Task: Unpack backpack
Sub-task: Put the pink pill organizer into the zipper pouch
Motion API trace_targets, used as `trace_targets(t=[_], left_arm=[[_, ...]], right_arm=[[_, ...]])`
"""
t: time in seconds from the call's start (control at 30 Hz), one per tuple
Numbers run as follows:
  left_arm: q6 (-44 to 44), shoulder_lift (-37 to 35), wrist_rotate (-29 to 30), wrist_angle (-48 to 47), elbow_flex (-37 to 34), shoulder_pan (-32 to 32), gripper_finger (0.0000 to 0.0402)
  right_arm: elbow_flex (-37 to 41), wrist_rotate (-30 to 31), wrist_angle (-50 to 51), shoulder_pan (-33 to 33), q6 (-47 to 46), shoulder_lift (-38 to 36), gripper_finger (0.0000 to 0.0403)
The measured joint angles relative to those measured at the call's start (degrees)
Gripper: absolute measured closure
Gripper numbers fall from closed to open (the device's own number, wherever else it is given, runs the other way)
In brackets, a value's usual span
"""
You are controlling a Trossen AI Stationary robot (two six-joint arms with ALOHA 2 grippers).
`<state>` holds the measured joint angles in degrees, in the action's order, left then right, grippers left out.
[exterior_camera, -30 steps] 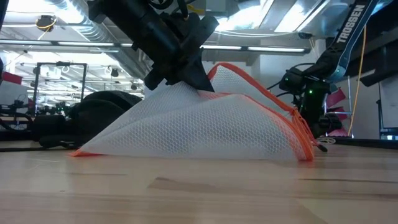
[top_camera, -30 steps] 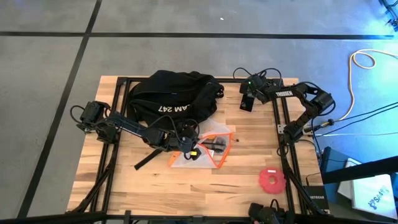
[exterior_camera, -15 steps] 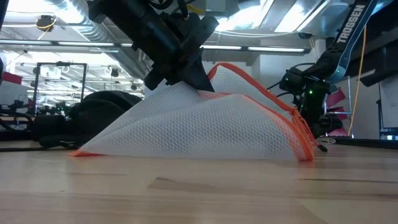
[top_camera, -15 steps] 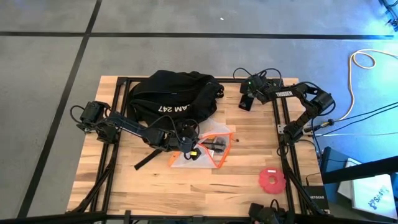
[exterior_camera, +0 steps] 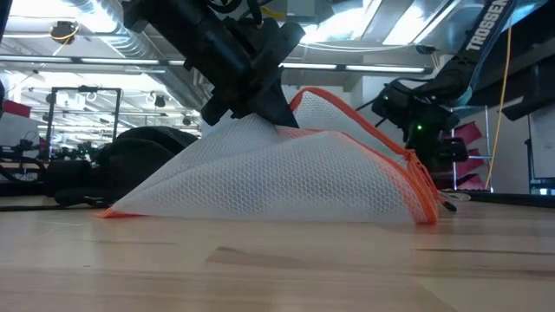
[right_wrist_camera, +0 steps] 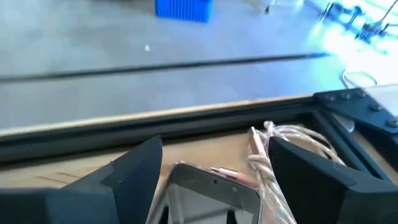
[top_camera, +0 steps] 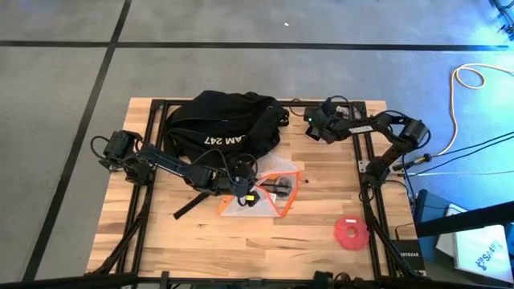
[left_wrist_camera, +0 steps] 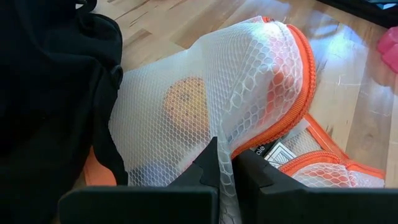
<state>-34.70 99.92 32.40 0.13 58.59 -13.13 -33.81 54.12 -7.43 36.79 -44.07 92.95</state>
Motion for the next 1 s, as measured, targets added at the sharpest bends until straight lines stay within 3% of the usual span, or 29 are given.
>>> trace_targets(t=[0.13, 0.27, 0.53, 0.73, 1.0], left_arm=[[0.0, 0.0, 0.0, -0.3, 0.0, 0.0, 0.0402], [-0.07, 0.0, 0.0, -0.62, 0.0, 0.0, 0.0402], [-0.13, 0.0, 0.0, -0.78, -0.02, 0.0, 0.0402], [-0.47, 0.0, -0.02, -0.84, -0.02, 0.0, 0.0402], [-0.85, 0.0, -0.02, -0.76, -0.02, 0.0, 0.0402]], right_arm=[[2.29, 6.34, -4.42, -5.26, -2.35, -0.04, 0.0126], [5.22, 8.37, -9.5, -9.41, -3.1, -0.1, 0.0126], [9.25, 9.9, -9.16, -21.22, -10.85, -2.62, 0.0126], [9.25, 9.84, -2.35, -31.57, -17.68, -6.24, 0.0126], [9.13, 6.07, 16.66, -43.67, -33.35, -14.73, 0.0126]])
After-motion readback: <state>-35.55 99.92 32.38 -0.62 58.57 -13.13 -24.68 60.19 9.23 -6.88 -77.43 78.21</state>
